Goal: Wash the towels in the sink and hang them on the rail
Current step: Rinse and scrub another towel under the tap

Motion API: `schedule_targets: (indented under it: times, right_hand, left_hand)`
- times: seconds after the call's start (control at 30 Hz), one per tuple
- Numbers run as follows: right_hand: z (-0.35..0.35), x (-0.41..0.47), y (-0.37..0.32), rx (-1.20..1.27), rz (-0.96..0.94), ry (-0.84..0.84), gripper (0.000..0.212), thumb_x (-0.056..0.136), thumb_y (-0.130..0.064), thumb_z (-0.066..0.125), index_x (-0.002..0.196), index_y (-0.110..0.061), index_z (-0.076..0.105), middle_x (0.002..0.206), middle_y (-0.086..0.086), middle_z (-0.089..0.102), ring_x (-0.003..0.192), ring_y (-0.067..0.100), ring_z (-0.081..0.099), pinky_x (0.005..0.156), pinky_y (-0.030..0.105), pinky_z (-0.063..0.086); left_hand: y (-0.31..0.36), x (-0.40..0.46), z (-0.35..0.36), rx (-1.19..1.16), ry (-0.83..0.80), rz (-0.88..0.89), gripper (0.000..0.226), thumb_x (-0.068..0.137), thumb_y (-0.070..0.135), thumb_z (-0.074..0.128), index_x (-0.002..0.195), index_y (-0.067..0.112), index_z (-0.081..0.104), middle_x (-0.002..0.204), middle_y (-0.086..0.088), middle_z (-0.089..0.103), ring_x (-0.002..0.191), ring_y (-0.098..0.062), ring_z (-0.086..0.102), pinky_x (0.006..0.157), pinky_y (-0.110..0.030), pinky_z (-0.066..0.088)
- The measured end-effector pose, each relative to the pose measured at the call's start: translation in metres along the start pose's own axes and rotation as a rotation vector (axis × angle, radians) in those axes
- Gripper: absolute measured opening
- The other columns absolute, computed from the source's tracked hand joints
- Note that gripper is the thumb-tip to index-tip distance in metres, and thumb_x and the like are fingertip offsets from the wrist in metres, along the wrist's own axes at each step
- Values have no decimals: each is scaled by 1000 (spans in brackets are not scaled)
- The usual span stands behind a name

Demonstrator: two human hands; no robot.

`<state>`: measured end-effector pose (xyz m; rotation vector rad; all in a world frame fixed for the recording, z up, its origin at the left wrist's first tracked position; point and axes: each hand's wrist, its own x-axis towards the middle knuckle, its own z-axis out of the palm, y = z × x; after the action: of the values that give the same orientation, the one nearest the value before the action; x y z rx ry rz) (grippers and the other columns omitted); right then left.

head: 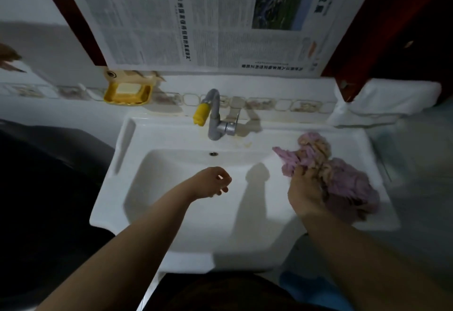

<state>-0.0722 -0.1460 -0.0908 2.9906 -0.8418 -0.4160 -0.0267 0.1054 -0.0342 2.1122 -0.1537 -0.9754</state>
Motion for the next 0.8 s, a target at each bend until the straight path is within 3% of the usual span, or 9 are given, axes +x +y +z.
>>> schedule_targets:
  times: [0.13, 0.23, 0.3, 0.37, 0.43, 0.5, 0.6, 0.73, 0.8]
  right_hand:
    - [-16, 6, -26, -62, -28, -67, 46, 92, -7, 36, 137, -9, 44, 149, 26, 24, 134, 49, 27, 106, 55, 33]
    - [-55, -7, -44, -48, -161, -82, 46, 88, -9, 41, 133, -16, 48, 143, 13, 36, 127, 42, 39, 102, 50, 39]
    - [-87, -26, -57, -2, -346, -19, 35, 86, -20, 55, 121, -20, 51, 125, 8, 48, 113, 34, 52, 86, 39, 45]
    - [-118, -46, -73, 186, -455, 24, 32, 88, -31, 56, 120, -25, 51, 115, 2, 53, 101, 27, 57, 73, 31, 40]
    - [-132, -54, -92, 475, -488, -46, 28, 95, -36, 46, 120, -27, 53, 110, -2, 60, 91, 22, 60, 73, 31, 43]
    - [-131, -50, -108, 715, -464, -116, 27, 96, -40, 46, 117, -26, 57, 105, -3, 65, 93, 20, 61, 80, 33, 47]
    - [-114, -31, -128, 914, -397, -275, 34, 95, -39, 51, 117, -14, 58, 106, -1, 61, 99, 17, 59, 81, 29, 45]
    - [-93, 6, -149, 947, -292, -374, 49, 95, -48, 42, 118, -7, 56, 106, 15, 62, 92, 30, 63, 77, 39, 54]
    - [-89, 38, -159, 928, -143, -299, 66, 93, -57, 38, 134, -6, 43, 126, 19, 54, 109, 36, 57, 90, 42, 49]
  left_hand:
    - [0, 3, -1, -13, 99, 8, 16, 95, 26, 56, 107, 17, 59, 93, 1, 66, 76, -13, 61, 60, -15, 48]
    - [-4, 8, -3, -82, 72, 94, 40, 89, 21, 66, 126, 26, 52, 118, -1, 61, 102, -20, 62, 87, -31, 52]
    - [-3, 8, -3, -147, -12, 180, 65, 84, 20, 72, 140, 31, 41, 135, 4, 50, 122, -15, 50, 100, -29, 44]
    - [1, 4, -1, -223, -64, 268, 67, 84, 23, 73, 140, 37, 39, 140, 14, 45, 129, -4, 41, 107, -26, 35]
    - [5, 1, -2, -410, -53, 302, 47, 86, 26, 70, 129, 33, 53, 132, 13, 56, 123, -3, 49, 106, -29, 37]
    - [1, -1, -6, -662, -2, 337, 37, 88, 26, 64, 123, 15, 61, 124, -5, 65, 118, -18, 58, 102, -34, 43]
    - [-9, -3, -15, -1035, 49, 259, 37, 96, 16, 51, 126, -3, 55, 123, -23, 62, 116, -33, 60, 97, -38, 50]
    - [-23, -1, -30, -1062, 233, 135, 31, 101, 22, 43, 122, 4, 57, 117, -21, 65, 108, -32, 63, 95, -43, 51]
    - [-28, 2, -38, -1066, 278, 97, 32, 102, 31, 40, 114, 10, 60, 109, -15, 66, 103, -27, 63, 98, -44, 47]
